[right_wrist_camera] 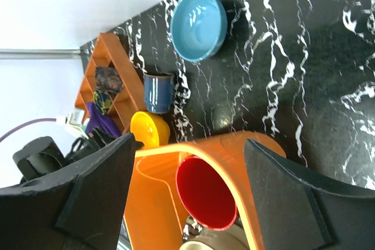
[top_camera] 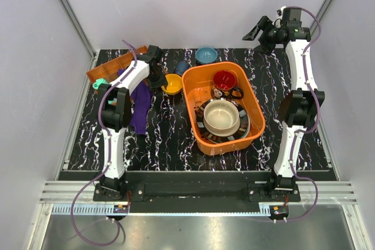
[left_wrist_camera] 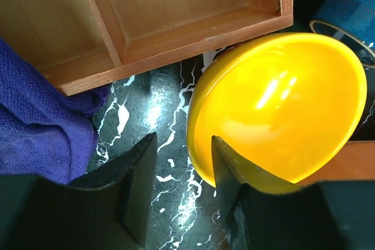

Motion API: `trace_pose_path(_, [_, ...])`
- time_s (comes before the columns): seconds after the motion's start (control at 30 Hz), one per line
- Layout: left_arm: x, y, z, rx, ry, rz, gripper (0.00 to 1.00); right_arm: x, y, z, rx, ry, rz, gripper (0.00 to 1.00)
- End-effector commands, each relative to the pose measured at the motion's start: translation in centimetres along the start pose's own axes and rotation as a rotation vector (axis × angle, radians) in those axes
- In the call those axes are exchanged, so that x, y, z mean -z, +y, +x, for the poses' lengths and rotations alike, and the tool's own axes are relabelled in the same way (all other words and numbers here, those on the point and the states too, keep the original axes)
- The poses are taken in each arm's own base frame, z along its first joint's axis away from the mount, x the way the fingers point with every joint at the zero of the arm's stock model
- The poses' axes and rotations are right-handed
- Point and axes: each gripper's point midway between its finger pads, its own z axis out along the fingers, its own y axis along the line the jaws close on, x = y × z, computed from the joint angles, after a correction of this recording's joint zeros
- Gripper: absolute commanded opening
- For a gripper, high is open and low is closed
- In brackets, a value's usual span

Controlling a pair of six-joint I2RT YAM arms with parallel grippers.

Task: Place the mixed dishes into the plastic bin
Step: Pick up the bowl from the center of the board.

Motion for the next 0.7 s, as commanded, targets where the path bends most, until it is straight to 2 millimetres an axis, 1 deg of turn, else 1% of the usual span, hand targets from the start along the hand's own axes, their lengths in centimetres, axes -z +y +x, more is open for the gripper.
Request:
trace_pose_path(0.0, [0.3,-1.5,-1.3,0.009,-0.039,0.044,0.42,3.6,2.1,0.0,0.064,-0.030,0.005,0.84])
trace_pose_path(0.07, [0.0,-1.5,-1.3,0.012,-0.035,0.045,0.36,4.1,1.9,0.3,0.069,-0.025,0.023,0.83])
trace_pose_path(0.13, [-0.1,-1.5,-1.2,0.017,-0.031,0.046,0.33,4.4,1.5,0.8,0.075,-0.016,0.042,0.83])
trace_pose_path(0.17, [-0.2,-1.5,-1.1,0.017,-0.031,0.045,0.31,4.9,1.6,0.9,0.081,-0.019,0.050,0.83])
trace_pose_path(0.23, [-0.4,-1.6,-1.0,0.019,-0.028,0.044,0.27,5.2,1.3,1.3,0.085,-0.011,0.064,0.83])
trace_pose_path(0.27, [-0.4,-1.6,-1.0,0.020,-0.029,0.045,0.23,5.7,1.3,1.4,0.087,-0.012,0.074,0.83])
trace_pose_path(0.33, [-0.5,-1.6,-1.0,0.025,-0.029,0.045,0.18,6.0,1.0,1.8,0.090,-0.005,0.089,0.84])
trace_pose_path(0.37, [-0.5,-1.7,-1.1,0.026,-0.030,0.046,0.15,6.5,1.2,1.9,0.093,-0.012,0.093,0.83])
trace_pose_path(0.4, [-0.5,-1.8,-1.0,0.026,-0.029,0.047,0.09,6.5,0.8,2.3,0.088,0.001,0.104,0.83])
trace_pose_path(0.5, [-0.4,-1.8,-1.1,0.028,-0.031,0.049,0.00,6.8,0.4,2.9,0.081,0.011,0.117,0.83])
trace_pose_path(0.57, [-0.3,-1.8,-1.1,0.031,-0.033,0.047,0.00,7.0,0.4,3.1,0.080,0.011,0.120,0.83])
trace_pose_path(0.67, [0.6,-2.0,-1.6,0.033,-0.054,0.057,0.00,6.8,0.3,3.0,0.080,0.008,0.120,0.83])
